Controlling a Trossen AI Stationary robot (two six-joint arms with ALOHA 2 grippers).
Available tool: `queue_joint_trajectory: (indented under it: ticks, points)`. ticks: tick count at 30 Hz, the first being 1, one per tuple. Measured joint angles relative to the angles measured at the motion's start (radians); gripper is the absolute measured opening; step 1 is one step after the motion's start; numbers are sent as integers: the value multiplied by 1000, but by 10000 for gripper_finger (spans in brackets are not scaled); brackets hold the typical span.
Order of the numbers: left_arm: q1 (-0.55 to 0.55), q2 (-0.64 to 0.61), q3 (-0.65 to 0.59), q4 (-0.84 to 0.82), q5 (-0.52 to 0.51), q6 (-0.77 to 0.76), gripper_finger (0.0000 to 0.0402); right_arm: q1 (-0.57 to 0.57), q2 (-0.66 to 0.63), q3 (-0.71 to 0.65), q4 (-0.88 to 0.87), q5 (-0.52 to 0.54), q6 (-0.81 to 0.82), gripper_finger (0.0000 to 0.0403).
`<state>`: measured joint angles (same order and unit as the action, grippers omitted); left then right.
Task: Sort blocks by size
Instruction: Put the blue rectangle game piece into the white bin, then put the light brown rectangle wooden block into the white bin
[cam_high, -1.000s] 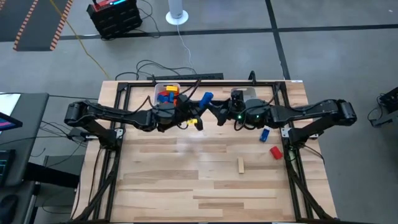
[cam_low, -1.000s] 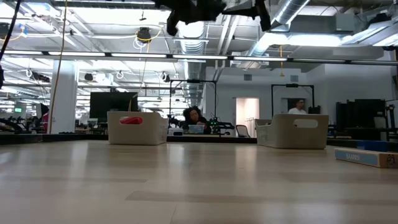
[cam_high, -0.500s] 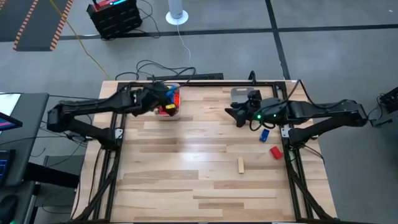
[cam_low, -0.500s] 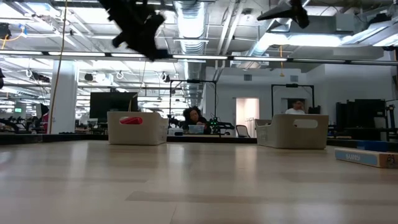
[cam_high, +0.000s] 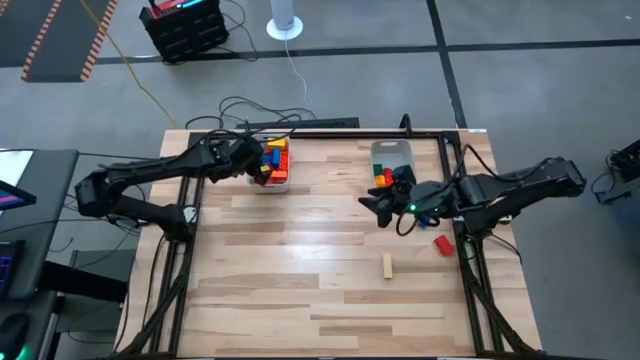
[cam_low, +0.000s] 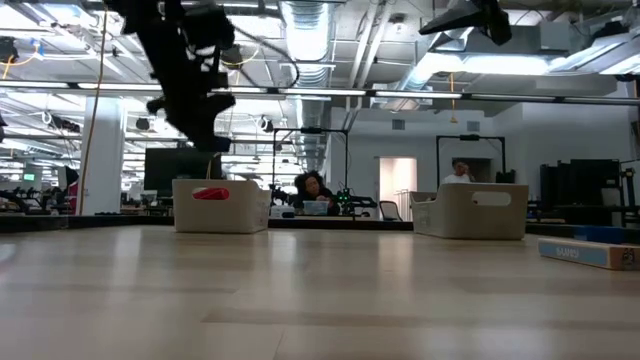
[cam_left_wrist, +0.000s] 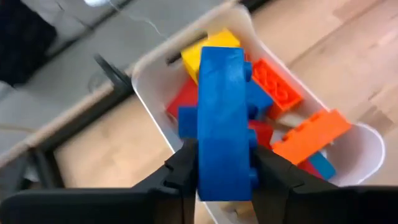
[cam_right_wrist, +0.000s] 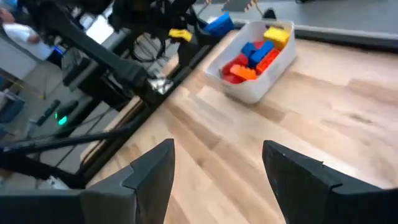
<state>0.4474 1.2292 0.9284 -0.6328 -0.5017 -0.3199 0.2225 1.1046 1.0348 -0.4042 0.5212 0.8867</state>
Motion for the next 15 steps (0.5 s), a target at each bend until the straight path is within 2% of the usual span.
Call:
queue_joint_trajectory:
  ticks: [7, 13, 15]
  points:
    - [48, 0, -48, 34, 115, -44, 163, 39, 15, 0, 1, 3, 14, 270]
    - [63, 0, 15, 29, 168, -31, 195, 39, 14, 0, -50, -8, 82, 270]
    - [63, 0, 54, 25, 211, -27, 199, 39, 13, 0, -121, -68, 134, 270]
